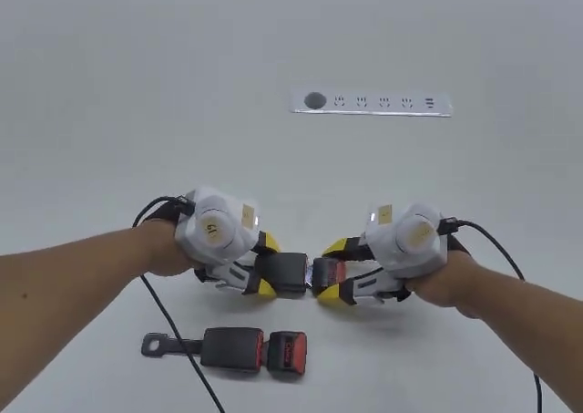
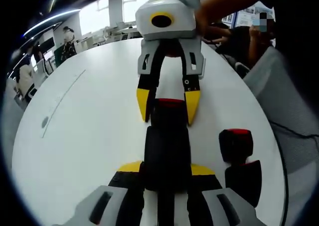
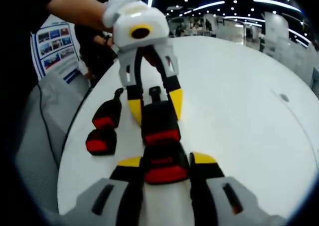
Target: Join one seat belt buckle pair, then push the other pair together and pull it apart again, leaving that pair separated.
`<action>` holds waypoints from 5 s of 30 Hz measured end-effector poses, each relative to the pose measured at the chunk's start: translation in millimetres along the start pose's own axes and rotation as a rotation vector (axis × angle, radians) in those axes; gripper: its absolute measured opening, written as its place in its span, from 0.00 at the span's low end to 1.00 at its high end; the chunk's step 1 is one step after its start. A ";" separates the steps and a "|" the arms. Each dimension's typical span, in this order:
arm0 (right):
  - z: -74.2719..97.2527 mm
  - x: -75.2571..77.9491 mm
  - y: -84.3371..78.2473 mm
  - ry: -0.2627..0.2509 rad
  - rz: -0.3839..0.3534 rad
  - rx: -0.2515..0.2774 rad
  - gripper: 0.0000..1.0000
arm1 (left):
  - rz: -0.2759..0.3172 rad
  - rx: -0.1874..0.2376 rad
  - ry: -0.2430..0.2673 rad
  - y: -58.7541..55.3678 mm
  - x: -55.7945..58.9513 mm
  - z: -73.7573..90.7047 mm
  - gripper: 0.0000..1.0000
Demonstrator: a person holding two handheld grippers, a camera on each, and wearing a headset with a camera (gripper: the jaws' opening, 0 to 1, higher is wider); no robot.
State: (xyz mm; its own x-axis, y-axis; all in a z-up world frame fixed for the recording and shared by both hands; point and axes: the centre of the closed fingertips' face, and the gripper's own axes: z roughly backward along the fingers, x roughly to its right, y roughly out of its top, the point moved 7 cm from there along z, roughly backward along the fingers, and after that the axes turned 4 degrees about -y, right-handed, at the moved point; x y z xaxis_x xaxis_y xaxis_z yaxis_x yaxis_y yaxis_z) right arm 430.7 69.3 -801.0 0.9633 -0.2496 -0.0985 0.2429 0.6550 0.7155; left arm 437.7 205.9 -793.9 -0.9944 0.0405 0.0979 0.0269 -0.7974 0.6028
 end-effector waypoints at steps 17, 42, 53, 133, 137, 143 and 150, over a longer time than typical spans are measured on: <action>-10.9 -1.4 11.8 -0.002 0.023 -0.047 0.36 | -0.006 -0.012 0.000 0.2 -0.7 0.4 0.33; -12.2 -3.3 11.7 -0.009 0.024 -0.047 0.36 | -0.008 -0.020 -0.002 -0.8 -1.7 0.7 0.34; -11.1 -3.7 11.4 -0.008 0.034 -0.054 0.36 | -0.009 -0.026 -0.004 -0.6 -1.7 0.2 0.34; 123.1 16.0 -107.6 -0.071 -0.023 -0.097 0.37 | 0.008 -0.030 -0.004 -0.4 -0.9 0.1 0.34; 125.0 15.0 -108.3 -0.072 -0.032 -0.096 0.37 | 0.008 -0.033 -0.004 -0.5 -1.0 0.1 0.34; 124.1 11.8 -105.2 -0.071 0.023 -0.120 0.37 | 0.010 -0.038 -0.002 0.4 -0.7 -0.6 0.35; 123.7 16.6 -99.2 -0.158 -0.109 -0.085 0.47 | 0.064 -0.030 -0.035 7.7 9.1 -0.9 0.55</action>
State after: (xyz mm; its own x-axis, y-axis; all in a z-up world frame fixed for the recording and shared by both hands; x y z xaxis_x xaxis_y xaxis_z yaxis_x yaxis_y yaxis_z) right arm 408.5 -88.0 -788.0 0.9026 -0.4267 -0.0571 0.3594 0.6741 0.6453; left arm 428.8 199.6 -789.1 -0.9865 0.0094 0.1636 0.0869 -0.8165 0.5708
